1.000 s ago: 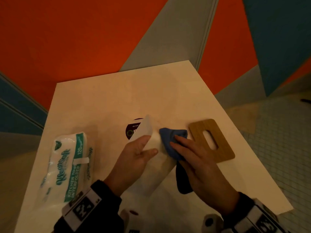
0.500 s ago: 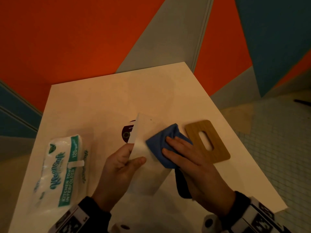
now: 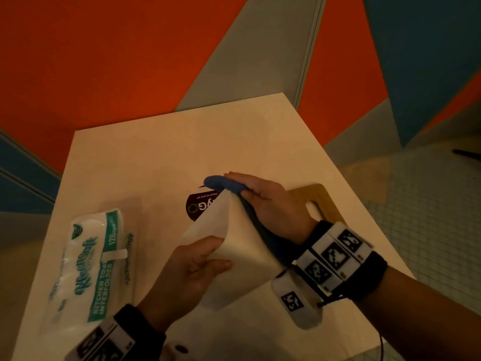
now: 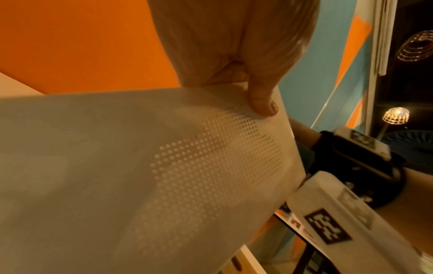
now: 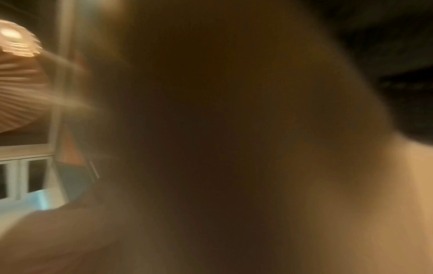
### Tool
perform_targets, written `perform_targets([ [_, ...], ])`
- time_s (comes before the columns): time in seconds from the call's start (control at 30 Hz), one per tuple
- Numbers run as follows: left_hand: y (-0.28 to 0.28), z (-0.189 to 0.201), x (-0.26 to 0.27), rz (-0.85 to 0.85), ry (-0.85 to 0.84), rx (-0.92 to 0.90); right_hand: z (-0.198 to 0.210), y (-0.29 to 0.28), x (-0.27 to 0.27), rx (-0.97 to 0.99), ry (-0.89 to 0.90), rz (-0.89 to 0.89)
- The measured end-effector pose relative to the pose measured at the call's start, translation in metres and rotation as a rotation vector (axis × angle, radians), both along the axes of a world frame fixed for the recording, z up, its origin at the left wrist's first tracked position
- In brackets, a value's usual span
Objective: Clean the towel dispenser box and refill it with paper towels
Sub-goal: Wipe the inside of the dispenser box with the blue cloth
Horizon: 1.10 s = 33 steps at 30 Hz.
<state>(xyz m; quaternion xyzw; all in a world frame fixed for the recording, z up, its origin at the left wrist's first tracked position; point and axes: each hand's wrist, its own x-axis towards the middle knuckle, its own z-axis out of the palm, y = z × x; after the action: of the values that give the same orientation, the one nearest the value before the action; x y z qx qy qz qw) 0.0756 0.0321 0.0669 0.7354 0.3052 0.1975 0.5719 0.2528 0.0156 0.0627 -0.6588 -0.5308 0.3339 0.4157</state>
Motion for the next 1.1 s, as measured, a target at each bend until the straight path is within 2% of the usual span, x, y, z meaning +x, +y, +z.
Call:
perform_targets([
  [0.13, 0.008, -0.006, -0.004, 0.081, -0.07, -0.001, 0.003, -0.028, -0.027, 0.168, -0.183, 0.108],
  [0.23, 0.009, -0.011, -0.004, 0.059, -0.125, 0.037, -0.017, -0.062, -0.046, 0.247, -0.198, 0.208],
  [0.33, 0.006, -0.015, -0.004, 0.035, -0.12, 0.049, -0.025, -0.063, -0.042, 0.208, -0.128, 0.199],
  [0.43, 0.007, -0.017, -0.002, 0.05, -0.082, 0.045, -0.013, -0.037, -0.025, 0.186, -0.024, 0.116],
  [0.57, 0.009, -0.013, -0.002, 0.075, -0.068, 0.064, -0.011, -0.007, 0.005, -0.039, 0.043, 0.017],
  [0.67, 0.014, -0.022, -0.007, 0.152, -0.095, 0.014, -0.025, -0.012, 0.005, -0.112, 0.068, -0.046],
  [0.8, 0.018, -0.028, -0.011, 0.216, -0.084, -0.037, -0.024, -0.039, -0.019, 0.006, 0.087, -0.141],
  [0.87, 0.02, -0.027, -0.01, 0.25, -0.115, -0.059, -0.019, -0.057, -0.036, 0.111, 0.147, -0.05],
  [0.9, 0.021, -0.025, -0.008, 0.256, -0.139, -0.073, -0.016, -0.063, -0.044, 0.132, 0.049, 0.021],
  [0.97, 0.02, -0.019, -0.003, 0.241, -0.164, -0.076, -0.022, -0.067, -0.048, 0.187, -0.16, 0.049],
  [1.0, 0.02, -0.016, -0.001, 0.233, -0.17, -0.07, -0.021, -0.061, -0.046, 0.21, -0.156, 0.008],
  [1.1, 0.019, -0.012, -0.001, 0.206, -0.186, -0.058, -0.015, -0.035, -0.03, 0.204, 0.155, -0.119],
])
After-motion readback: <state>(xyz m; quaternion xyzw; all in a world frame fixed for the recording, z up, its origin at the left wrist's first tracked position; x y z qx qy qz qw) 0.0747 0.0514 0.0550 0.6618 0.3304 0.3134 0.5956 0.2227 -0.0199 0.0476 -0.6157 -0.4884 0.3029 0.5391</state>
